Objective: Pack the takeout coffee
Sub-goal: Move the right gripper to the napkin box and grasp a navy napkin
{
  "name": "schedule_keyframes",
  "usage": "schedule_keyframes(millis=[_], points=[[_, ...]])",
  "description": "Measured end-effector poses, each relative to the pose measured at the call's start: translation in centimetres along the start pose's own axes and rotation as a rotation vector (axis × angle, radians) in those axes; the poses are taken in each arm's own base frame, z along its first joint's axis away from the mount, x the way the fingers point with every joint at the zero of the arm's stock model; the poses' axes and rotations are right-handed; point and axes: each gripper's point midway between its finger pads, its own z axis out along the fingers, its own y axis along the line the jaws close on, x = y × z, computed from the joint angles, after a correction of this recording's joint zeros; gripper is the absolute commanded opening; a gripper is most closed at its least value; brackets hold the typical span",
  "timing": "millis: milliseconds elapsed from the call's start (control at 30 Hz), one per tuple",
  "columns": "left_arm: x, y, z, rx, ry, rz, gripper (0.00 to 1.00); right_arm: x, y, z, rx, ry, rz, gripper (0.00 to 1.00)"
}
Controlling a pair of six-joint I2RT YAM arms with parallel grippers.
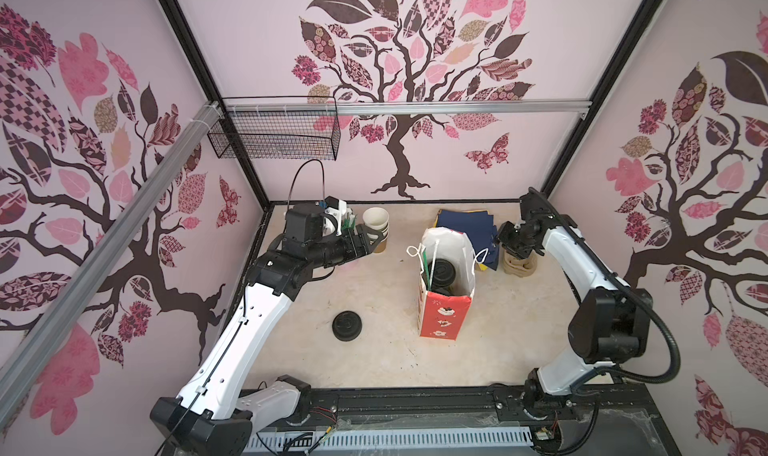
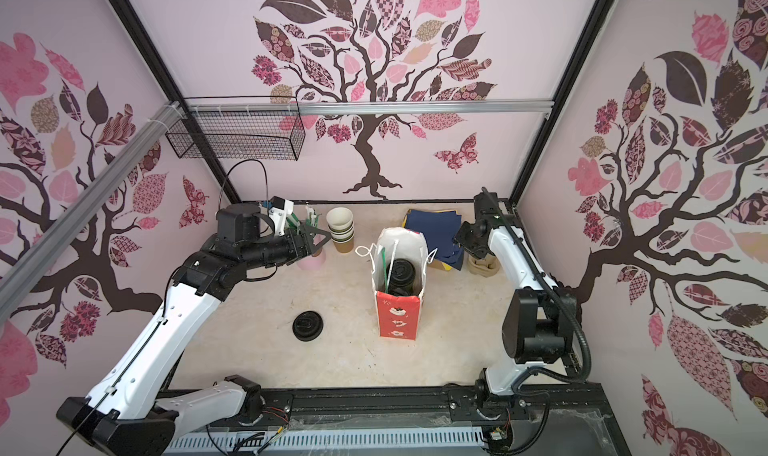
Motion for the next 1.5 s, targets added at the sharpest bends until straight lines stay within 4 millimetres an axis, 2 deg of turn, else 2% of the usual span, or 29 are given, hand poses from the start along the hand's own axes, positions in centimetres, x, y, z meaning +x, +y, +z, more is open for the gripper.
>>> schedule_keyframes(millis=[100,200,333,467,633,900,1167,1500], points=[[-0.2,0.2,0.6,-0.001,0.003,-0.007,0.79,0.0,-0.3,2.1,0.017,0.025,0.004,0.52],[-0.2,0.6,1.5,-0.009,0.016,-0.017,0.80,-0.6,0.0,3.2,0.012,0.030,-0.001,0.47],[0.0,1.4,2.6,-0.026,0.040,-0.033,0.79,-2.5,1.2,3.7,-0.009,-0.003,-0.032,0.42],[0.0,1.6,2.9,-0.030,0.045,-0.035,0.79,-4.8,2.2,4.5,-0.014,-0.045,-0.070,0.40],[-0.1,1.6,2.9,-0.030,0.040,-0.034,0.79,-6.3,1.9,6.2,0.002,-0.049,-0.080,0.41],[-0.2,1.9,3.4,-0.041,0.042,-0.040,0.79,-6.8,0.5,9.2,0.038,-0.011,-0.079,0.42],[0.0,2.6,4.1,-0.056,0.059,-0.051,0.79,-6.6,1.0,10.9,0.010,0.036,-0.095,0.40],[0.1,2.7,4.3,-0.059,0.063,-0.056,0.79,-6.0,1.5,11.2,-0.022,0.074,-0.095,0.40]])
